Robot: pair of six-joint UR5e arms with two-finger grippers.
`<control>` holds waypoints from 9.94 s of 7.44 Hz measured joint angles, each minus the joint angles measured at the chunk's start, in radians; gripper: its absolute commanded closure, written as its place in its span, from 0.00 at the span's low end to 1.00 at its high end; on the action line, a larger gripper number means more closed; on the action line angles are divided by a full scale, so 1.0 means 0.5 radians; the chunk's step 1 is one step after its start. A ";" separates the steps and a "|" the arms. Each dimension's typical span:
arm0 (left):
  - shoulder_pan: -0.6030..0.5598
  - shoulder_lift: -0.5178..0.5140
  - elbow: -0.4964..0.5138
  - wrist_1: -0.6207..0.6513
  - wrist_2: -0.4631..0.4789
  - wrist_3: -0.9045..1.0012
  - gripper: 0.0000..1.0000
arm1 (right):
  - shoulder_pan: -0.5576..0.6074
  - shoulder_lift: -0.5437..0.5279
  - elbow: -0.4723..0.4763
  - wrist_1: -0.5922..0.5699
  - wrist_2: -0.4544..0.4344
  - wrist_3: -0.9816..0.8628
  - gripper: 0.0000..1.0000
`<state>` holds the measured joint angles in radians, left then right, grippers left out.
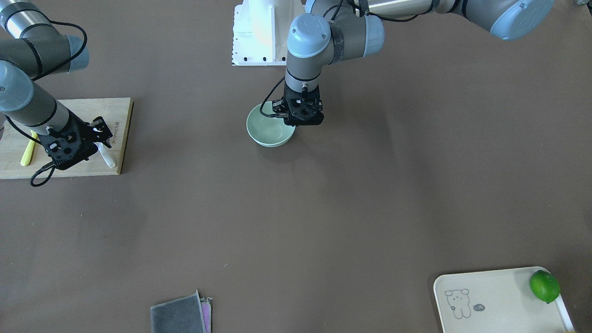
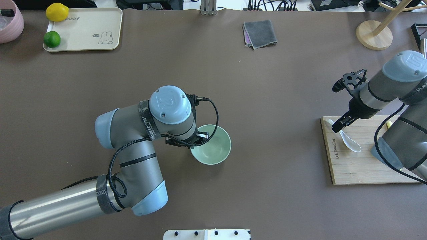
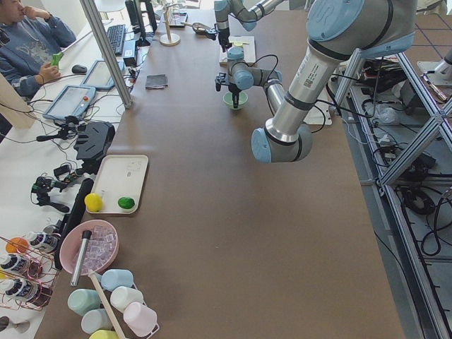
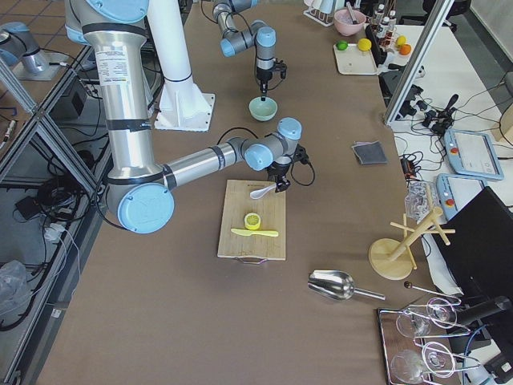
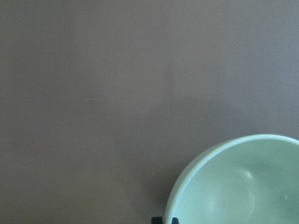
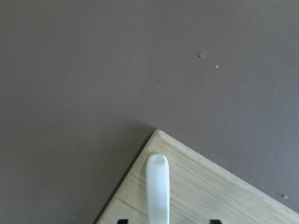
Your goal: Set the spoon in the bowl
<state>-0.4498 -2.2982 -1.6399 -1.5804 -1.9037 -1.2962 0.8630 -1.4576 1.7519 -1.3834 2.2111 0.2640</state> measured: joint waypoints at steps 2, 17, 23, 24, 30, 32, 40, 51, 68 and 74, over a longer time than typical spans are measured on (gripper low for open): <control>0.000 -0.002 0.004 -0.004 0.000 0.000 1.00 | -0.019 -0.001 -0.013 0.001 -0.001 -0.004 0.41; 0.009 0.038 -0.123 -0.023 0.002 -0.012 0.02 | -0.033 0.033 0.034 -0.002 0.014 0.004 1.00; -0.325 0.571 -0.695 0.040 -0.253 0.450 0.02 | -0.175 0.536 0.056 -0.030 -0.002 0.853 1.00; -0.397 0.657 -0.727 0.039 -0.284 0.555 0.02 | -0.241 0.644 0.053 -0.039 -0.039 1.112 1.00; -0.690 0.915 -0.753 0.025 -0.480 1.025 0.02 | -0.713 1.071 -0.006 -0.188 -0.698 2.422 1.00; -0.689 0.905 -0.738 0.025 -0.481 1.030 0.02 | -0.778 1.096 -0.023 -0.185 -0.836 2.610 1.00; -0.682 0.893 -0.703 0.022 -0.482 1.030 0.02 | -0.844 1.115 -0.047 -0.185 -0.954 2.746 0.00; -1.512 1.458 -0.683 0.054 -0.644 2.341 0.02 | 0.271 -0.137 0.553 -0.216 0.036 0.897 0.00; -2.168 1.817 -0.488 0.025 -0.907 2.955 0.02 | 1.310 -0.575 0.161 -0.327 0.335 -0.791 0.00; -2.225 1.831 -0.562 0.029 -0.903 2.951 0.02 | 1.330 -0.601 0.161 -0.382 0.216 -0.761 0.00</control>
<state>-1.5621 -1.3828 -1.9208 -1.5659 -2.3553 0.1794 1.5281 -1.7581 1.8322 -1.5742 2.3192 -0.1163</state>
